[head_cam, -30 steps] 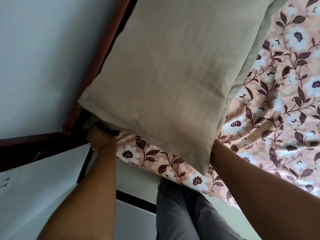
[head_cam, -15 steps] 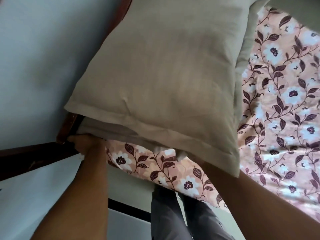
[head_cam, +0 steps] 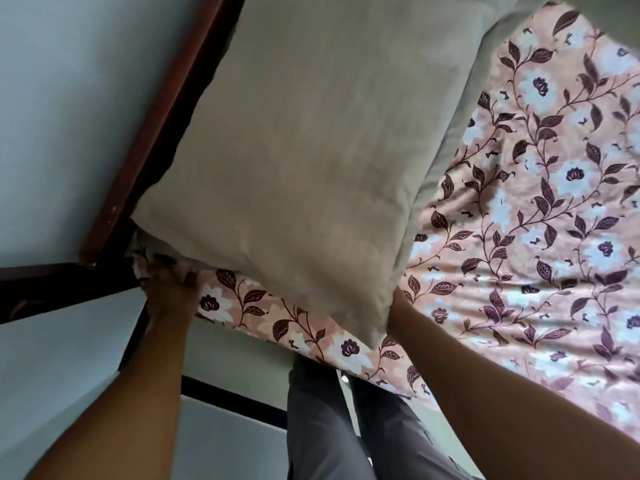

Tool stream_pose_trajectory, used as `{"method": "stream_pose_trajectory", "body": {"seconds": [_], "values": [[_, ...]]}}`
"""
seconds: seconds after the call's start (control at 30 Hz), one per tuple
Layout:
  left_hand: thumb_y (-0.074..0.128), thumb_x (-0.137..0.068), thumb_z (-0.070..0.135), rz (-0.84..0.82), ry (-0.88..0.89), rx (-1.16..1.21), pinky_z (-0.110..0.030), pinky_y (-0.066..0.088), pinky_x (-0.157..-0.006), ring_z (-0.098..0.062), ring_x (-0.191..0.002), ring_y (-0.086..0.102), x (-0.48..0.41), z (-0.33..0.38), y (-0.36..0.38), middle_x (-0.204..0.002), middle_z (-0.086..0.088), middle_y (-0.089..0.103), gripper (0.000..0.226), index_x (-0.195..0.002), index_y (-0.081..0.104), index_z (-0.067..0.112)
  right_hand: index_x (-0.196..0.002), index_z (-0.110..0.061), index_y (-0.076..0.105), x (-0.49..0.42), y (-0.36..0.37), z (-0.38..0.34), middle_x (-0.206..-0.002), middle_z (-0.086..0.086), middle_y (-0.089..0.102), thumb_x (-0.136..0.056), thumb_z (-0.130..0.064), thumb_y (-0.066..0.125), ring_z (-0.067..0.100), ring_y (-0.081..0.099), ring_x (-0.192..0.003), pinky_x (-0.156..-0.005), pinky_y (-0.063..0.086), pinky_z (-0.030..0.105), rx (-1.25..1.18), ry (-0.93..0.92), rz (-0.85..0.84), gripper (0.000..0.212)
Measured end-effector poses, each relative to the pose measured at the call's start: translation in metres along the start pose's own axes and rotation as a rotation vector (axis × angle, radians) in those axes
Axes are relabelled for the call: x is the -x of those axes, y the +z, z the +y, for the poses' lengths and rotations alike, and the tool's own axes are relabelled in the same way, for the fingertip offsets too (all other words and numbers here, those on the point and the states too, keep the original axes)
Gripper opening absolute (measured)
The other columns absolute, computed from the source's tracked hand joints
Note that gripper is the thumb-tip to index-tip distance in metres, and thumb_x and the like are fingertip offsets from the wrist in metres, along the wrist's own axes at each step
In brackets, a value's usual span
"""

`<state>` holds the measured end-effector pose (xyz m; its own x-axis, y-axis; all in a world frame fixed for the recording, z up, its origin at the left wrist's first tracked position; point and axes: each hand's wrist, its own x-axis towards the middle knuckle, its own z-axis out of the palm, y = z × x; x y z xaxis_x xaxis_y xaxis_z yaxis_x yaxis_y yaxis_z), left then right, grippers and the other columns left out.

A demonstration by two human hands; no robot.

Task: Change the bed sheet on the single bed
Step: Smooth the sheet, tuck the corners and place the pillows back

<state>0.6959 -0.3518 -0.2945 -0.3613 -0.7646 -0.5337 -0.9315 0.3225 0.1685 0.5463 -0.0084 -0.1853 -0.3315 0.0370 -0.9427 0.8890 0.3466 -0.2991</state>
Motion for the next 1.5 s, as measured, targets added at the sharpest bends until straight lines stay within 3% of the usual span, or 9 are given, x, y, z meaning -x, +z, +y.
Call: {"method": "stream_pose_trajectory", "body": {"seconds": [0.13, 0.23, 0.37, 0.5, 0.6, 0.73, 0.87, 1.1, 1.5], "values": [[0.044, -0.101, 0.038, -0.024, 0.070, -0.201, -0.067, 0.029, -0.110, -0.049, -0.147, 0.017, 0.051, 0.005, 0.008, -0.160, -0.029, 0.020, 0.072, -0.155, 0.020, -0.001, -0.160, -0.030, 0.016, -0.021, -0.027, 0.045, -0.167, 0.009, 0.005, -0.094, -0.046, 0.055, 0.035, 0.007, -0.154, -0.122, 0.021, 0.055, 1.145, -0.154, 0.125, 0.079], [0.021, -0.096, 0.055, -0.057, 0.312, -0.312, -0.067, 0.028, -0.111, -0.052, -0.144, 0.020, 0.072, 0.012, 0.035, -0.155, -0.035, 0.027, 0.081, -0.150, 0.031, -0.003, -0.160, -0.025, -0.016, -0.015, -0.033, 0.053, -0.162, 0.007, -0.035, -0.093, -0.052, 0.057, 0.035, -0.029, -0.150, -0.121, 0.003, 0.065, 1.286, -0.206, 0.085, 0.102], [0.034, -0.080, 0.074, -0.065, 0.381, -0.320, -0.075, 0.028, -0.103, -0.059, -0.144, 0.011, 0.091, 0.012, 0.060, -0.157, -0.038, 0.015, 0.102, -0.154, 0.020, 0.004, -0.151, -0.018, -0.036, -0.021, -0.036, 0.087, -0.155, 0.009, -0.047, -0.079, -0.075, 0.064, 0.044, -0.040, -0.141, -0.117, 0.011, 0.071, 1.381, -0.254, 0.010, 0.135], [0.046, -0.087, 0.075, -0.107, 0.308, -0.337, -0.075, 0.025, -0.105, -0.051, -0.149, 0.000, 0.099, 0.000, 0.059, -0.163, -0.030, -0.002, 0.105, -0.160, 0.006, 0.011, -0.158, -0.013, -0.017, -0.018, -0.031, 0.122, -0.147, 0.018, -0.054, -0.071, -0.088, 0.056, 0.052, -0.049, -0.131, -0.114, 0.004, 0.075, 1.528, -0.301, -0.062, 0.136], [0.055, -0.080, 0.071, -0.193, 0.167, -0.281, -0.072, 0.024, -0.109, -0.051, -0.148, 0.002, 0.097, -0.002, 0.058, -0.164, -0.022, -0.017, 0.113, -0.160, -0.006, 0.018, -0.159, -0.020, -0.012, -0.019, -0.037, 0.127, -0.152, 0.015, -0.050, -0.072, -0.090, 0.047, 0.052, -0.044, -0.136, -0.116, 0.001, 0.075, 1.497, -0.368, -0.063, 0.127], [0.068, -0.091, 0.042, -0.162, 0.006, -0.061, -0.054, 0.014, -0.120, -0.053, -0.147, 0.012, 0.117, 0.020, 0.054, -0.157, -0.040, 0.010, 0.103, -0.153, 0.007, -0.013, -0.160, -0.025, -0.008, -0.001, -0.054, 0.143, -0.167, 0.008, -0.022, -0.089, -0.074, 0.036, 0.040, -0.016, -0.154, -0.123, 0.002, 0.059, 1.241, -0.451, 0.213, 0.097], [0.057, -0.101, 0.027, -0.119, -0.364, 0.324, -0.053, 0.048, -0.090, -0.051, -0.111, 0.059, 0.189, 0.045, 0.080, -0.122, -0.036, 0.058, 0.046, -0.130, 0.043, -0.005, -0.140, -0.019, 0.041, 0.021, -0.088, 0.178, -0.144, 0.007, 0.042, -0.094, -0.060, 0.054, 0.027, 0.047, -0.128, -0.104, 0.047, 0.043, 0.863, -0.017, 0.430, 0.062], [0.053, -0.068, 0.073, -0.339, -0.273, 0.276, -0.055, 0.061, -0.077, -0.036, -0.083, 0.070, 0.192, -0.010, 0.187, -0.091, -0.015, 0.072, 0.066, -0.094, 0.063, 0.013, -0.124, -0.021, 0.059, 0.010, -0.125, 0.198, -0.123, 0.001, 0.064, -0.096, -0.032, 0.064, 0.024, 0.066, -0.110, -0.086, 0.055, 0.037, 1.097, -0.161, 0.190, 0.031], [0.059, -0.100, 0.024, -0.391, -0.016, -0.108, -0.037, 0.043, -0.069, -0.036, -0.079, 0.060, 0.253, 0.022, 0.109, -0.087, -0.020, 0.066, 0.026, -0.080, 0.055, 0.007, -0.131, -0.023, 0.060, 0.014, -0.131, 0.232, -0.126, 0.007, 0.068, -0.100, -0.012, 0.045, 0.030, 0.067, -0.115, -0.092, 0.054, 0.041, 1.483, -0.239, -0.186, 0.036]]}}
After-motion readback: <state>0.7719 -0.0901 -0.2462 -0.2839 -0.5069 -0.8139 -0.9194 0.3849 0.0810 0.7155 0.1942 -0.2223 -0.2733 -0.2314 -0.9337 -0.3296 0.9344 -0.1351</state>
